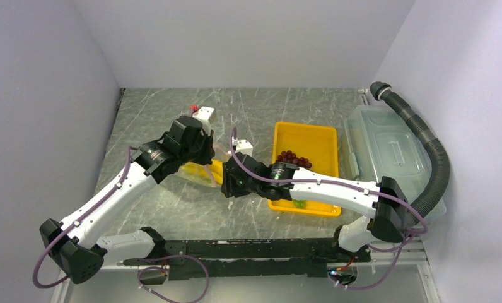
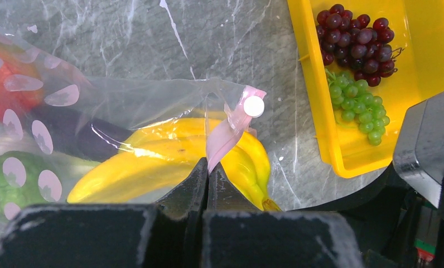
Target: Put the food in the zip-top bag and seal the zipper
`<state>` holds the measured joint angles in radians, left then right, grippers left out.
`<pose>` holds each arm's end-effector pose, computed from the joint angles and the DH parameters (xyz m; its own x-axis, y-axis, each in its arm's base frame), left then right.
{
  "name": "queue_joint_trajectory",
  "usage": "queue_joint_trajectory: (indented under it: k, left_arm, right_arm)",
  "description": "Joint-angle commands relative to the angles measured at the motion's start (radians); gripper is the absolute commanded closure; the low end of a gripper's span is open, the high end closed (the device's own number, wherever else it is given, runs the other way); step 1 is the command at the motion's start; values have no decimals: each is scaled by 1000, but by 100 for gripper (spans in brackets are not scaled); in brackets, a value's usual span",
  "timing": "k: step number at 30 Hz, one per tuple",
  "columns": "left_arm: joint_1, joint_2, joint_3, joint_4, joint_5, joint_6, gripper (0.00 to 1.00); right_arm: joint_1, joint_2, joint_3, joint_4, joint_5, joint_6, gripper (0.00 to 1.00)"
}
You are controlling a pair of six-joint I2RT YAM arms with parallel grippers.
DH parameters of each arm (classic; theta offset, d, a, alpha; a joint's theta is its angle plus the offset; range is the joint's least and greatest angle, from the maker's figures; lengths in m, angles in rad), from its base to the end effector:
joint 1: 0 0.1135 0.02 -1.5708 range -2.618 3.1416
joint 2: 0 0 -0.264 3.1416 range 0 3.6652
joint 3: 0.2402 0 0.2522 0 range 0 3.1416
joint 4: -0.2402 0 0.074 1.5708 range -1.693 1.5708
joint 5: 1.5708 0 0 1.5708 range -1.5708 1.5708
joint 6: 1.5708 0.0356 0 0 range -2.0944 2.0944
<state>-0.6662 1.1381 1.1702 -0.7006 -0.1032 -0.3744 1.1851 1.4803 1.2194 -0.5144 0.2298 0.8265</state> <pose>0.1894 -0.1442 0.3532 -0.6551 0.0523 -0.7537 0.3348 0.9144 -0.2276 0.1301 0.2989 0.2951 -0.7970 -0.0590 -0.6011 -0.3760 0.8273 0.4173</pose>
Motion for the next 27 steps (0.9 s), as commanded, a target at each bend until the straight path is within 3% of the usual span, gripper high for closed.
queue_joint_trajectory:
  k: [1, 6, 13, 27]
  left_arm:
    - [4, -24, 33, 36, 1, 8, 100]
    - [4, -30, 30, 45, 28, 13, 100]
    - [5, -26, 31, 51, 81, 33, 100]
    - [4, -33, 30, 58, 94, 33, 100]
  right_arm:
    - [6, -7, 45, 13, 48, 21, 63]
    - [5, -3, 62, 17, 74, 19, 83]
    - [0, 20, 151, -30, 130, -18, 100]
    - [-82, 127, 245, -68, 167, -31, 100]
